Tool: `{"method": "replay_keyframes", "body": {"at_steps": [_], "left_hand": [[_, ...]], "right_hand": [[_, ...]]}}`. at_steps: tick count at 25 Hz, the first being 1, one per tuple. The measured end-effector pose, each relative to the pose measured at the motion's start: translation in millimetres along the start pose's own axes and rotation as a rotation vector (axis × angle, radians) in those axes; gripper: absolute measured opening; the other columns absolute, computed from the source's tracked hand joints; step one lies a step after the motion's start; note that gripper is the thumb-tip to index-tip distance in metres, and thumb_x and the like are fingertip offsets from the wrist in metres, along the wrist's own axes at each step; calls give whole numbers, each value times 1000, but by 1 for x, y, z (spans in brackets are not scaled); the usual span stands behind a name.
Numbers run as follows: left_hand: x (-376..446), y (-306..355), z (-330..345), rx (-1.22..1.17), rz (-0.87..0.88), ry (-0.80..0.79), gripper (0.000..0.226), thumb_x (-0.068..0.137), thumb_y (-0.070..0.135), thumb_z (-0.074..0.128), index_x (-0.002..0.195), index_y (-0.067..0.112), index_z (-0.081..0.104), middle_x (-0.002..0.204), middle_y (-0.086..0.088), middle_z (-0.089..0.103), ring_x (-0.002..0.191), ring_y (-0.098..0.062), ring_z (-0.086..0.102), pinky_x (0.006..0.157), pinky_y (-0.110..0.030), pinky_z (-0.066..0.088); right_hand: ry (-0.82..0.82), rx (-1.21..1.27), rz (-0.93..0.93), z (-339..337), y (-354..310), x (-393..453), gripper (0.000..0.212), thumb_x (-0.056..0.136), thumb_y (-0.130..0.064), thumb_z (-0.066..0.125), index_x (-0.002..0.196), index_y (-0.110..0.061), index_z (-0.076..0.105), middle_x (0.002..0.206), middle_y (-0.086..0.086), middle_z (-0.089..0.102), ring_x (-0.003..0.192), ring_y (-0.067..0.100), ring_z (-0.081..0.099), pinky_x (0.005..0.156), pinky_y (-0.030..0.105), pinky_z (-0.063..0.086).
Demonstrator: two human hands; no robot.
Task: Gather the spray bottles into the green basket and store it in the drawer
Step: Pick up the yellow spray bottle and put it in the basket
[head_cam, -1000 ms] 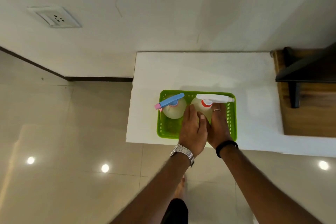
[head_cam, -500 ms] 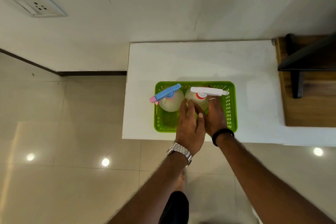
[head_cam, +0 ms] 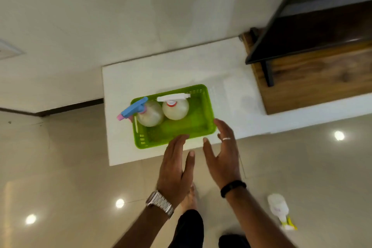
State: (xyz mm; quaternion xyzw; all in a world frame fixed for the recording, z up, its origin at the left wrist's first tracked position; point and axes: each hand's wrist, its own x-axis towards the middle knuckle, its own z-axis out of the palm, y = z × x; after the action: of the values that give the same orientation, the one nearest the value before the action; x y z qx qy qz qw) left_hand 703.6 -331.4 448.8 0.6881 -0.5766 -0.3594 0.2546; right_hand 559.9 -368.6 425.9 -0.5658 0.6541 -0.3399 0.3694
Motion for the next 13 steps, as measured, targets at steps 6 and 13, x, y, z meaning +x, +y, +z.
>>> {"method": "replay_keyframes", "body": {"at_steps": [6, 13], "left_hand": [[-55, 12, 94, 275, 211, -479, 52, 100, 41, 36, 145, 18, 48, 148, 2, 50, 136, -14, 49, 114, -33, 42], [-72, 50, 265, 705, 468, -916, 49, 102, 32, 45, 147, 14, 45, 154, -4, 45, 134, -24, 51, 108, -39, 46]], "right_hand": [[7, -50, 316, -63, 82, -106, 53, 97, -23, 57, 149, -19, 46, 151, 1, 45, 142, 15, 42, 117, 38, 37], [203, 7, 741, -149, 214, -205, 52, 94, -19, 61, 145, -14, 51, 148, 3, 51, 139, 18, 49, 117, 19, 28]]}}
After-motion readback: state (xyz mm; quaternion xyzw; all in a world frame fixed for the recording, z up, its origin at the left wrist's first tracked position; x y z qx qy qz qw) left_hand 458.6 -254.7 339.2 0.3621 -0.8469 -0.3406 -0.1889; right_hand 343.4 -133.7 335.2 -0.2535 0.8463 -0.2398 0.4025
